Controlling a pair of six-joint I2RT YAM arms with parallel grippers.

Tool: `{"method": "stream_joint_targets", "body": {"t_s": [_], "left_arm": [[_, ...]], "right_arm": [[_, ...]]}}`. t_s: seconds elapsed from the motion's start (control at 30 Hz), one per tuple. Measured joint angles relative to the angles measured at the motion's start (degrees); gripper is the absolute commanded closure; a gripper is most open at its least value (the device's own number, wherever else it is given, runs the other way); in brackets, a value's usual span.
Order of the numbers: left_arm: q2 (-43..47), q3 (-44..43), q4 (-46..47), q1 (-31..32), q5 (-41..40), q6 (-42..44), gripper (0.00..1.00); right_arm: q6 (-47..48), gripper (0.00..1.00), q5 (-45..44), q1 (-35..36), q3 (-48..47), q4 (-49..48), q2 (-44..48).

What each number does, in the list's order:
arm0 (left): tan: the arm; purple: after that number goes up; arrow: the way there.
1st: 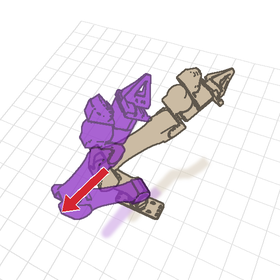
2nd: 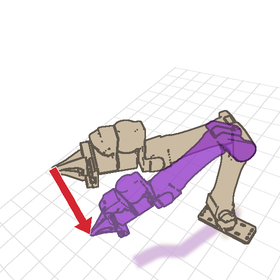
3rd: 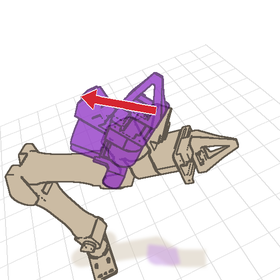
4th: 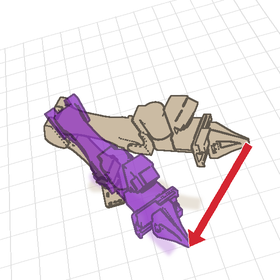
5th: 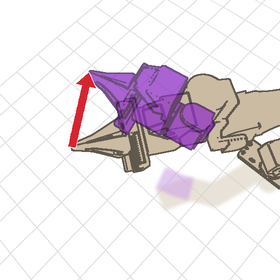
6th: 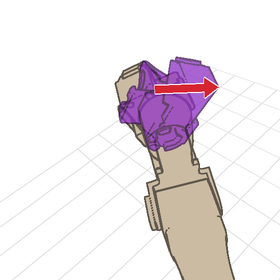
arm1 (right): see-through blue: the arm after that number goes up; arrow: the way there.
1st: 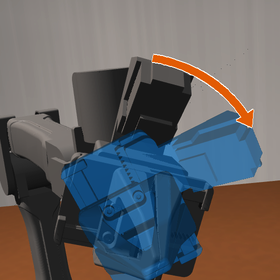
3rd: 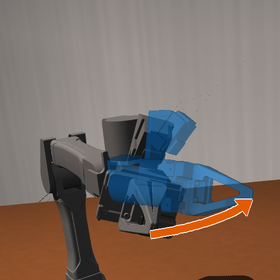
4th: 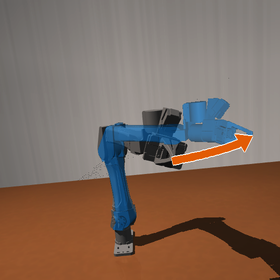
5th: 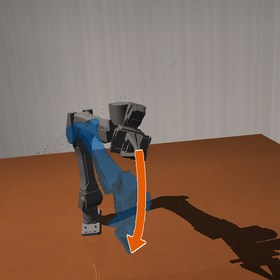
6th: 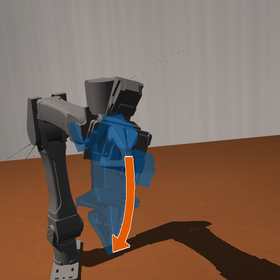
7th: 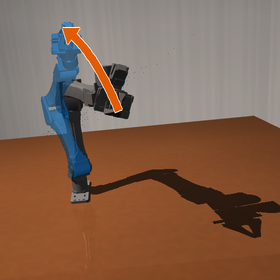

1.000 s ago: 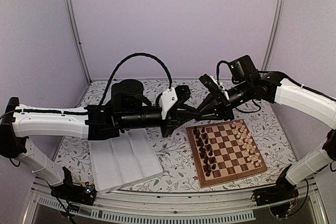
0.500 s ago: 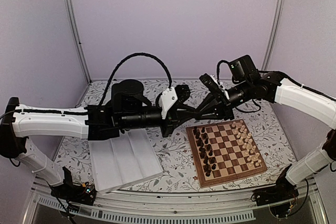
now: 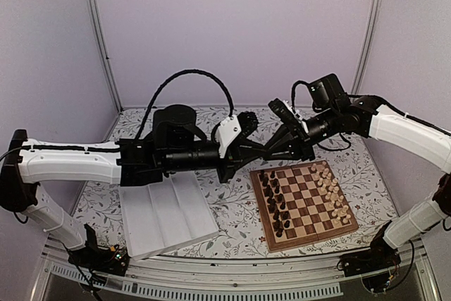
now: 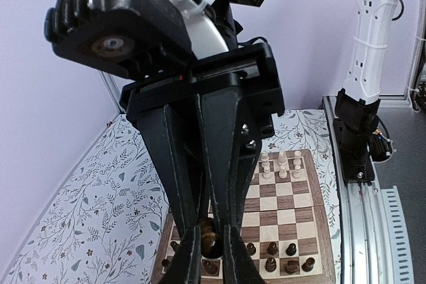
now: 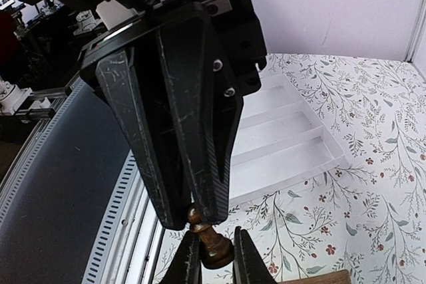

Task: Set up the chess pieces on the board
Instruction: Place the chess piece on the chessboard.

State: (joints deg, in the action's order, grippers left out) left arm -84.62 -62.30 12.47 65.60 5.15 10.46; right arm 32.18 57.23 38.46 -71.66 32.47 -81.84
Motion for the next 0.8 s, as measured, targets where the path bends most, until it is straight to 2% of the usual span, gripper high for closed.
{"method": "stream_joint_targets", "body": {"t_s": [0.07, 0.13, 0.2, 0.23, 0.37, 0.43, 0.57, 0.63, 0.8], "left_arm": [[-0.28, -0.57, -0.59, -0.15, 0.26, -0.17, 0.91], [-0.57, -1.22, -1.31, -0.33, 0.46, -0.42, 0.91], [-1.36, -2.78, -2.8, -0.5, 0.57, -0.57, 0.92], [-1.51, -3.04, -2.91, -0.63, 0.59, -0.59, 0.92], [-3.78, -7.58, -6.91, -1.05, 1.9, -0.63, 0.92], [-5.03, -9.86, -9.18, -1.05, 3.02, -0.63, 0.92], [-7.3, -13.05, -13.55, -1.03, 5.33, -0.63, 0.92], [-8.92, -14.69, -16.04, -0.9, 6.62, -0.55, 0.92], [-14.8, -19.43, -22.49, 0.2, 9.01, 0.87, 0.92]], "right_arm": [[0.0, 0.82, -0.17, -0.13, 0.0, 0.13, 0.0], [0.2, 0.58, -0.42, -0.24, 0.0, 0.13, 0.02], [0.17, 0.43, -1.07, -0.24, 0.0, 0.46, 0.02], [0.33, 0.4, -1.6, -0.31, 0.09, 0.61, 0.13], [2.86, 0.37, -4.7, -2.1, 2.25, 2.8, 2.75], [4.96, 0.36, -5.9, -5.27, 4.9, 4.79, 5.64], [9.11, 0.34, -7.58, -14.03, 10.69, 9.05, 12.04], [10.43, 0.34, -7.61, -20.98, 12.52, 9.81, 14.27], [7.23, 0.33, -8.24, -32.35, 15.96, 5.62, 16.57]]}}
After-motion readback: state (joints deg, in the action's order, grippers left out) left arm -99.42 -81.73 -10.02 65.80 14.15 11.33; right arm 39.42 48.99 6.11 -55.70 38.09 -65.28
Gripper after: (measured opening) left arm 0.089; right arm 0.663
